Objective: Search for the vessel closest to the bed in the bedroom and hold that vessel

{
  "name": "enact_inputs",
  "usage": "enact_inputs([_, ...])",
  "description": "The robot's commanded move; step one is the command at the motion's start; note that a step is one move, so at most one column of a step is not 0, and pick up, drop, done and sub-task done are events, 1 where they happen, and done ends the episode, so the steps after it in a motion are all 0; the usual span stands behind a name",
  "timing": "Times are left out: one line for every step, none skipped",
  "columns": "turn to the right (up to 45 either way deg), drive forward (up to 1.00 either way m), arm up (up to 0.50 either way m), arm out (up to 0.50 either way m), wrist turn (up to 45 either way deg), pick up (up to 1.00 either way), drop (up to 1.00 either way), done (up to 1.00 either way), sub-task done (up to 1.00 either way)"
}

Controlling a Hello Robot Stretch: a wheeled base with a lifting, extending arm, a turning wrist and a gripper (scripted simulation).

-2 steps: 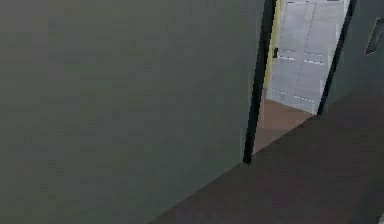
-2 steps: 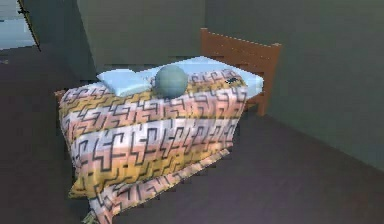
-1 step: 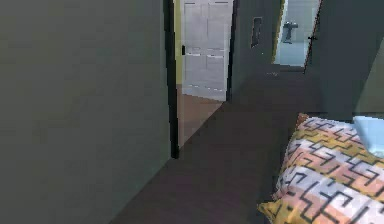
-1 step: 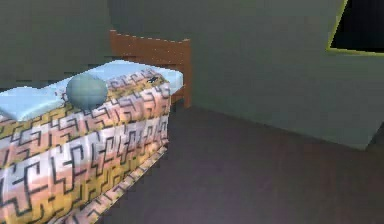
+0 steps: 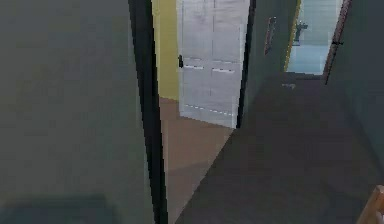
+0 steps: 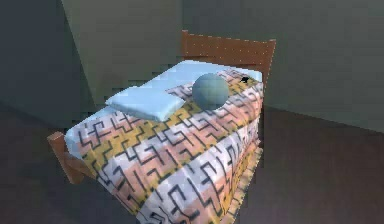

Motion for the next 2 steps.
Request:
enact_inputs([9.0, 0.0, 0.0, 0.0, 0.0, 0.0, 0.0, 0.0, 0.0])
enact_inputs([0.0, 1.0, 0.0, 0.0, 0.0, 0.0, 0.0, 0.0, 0.0])
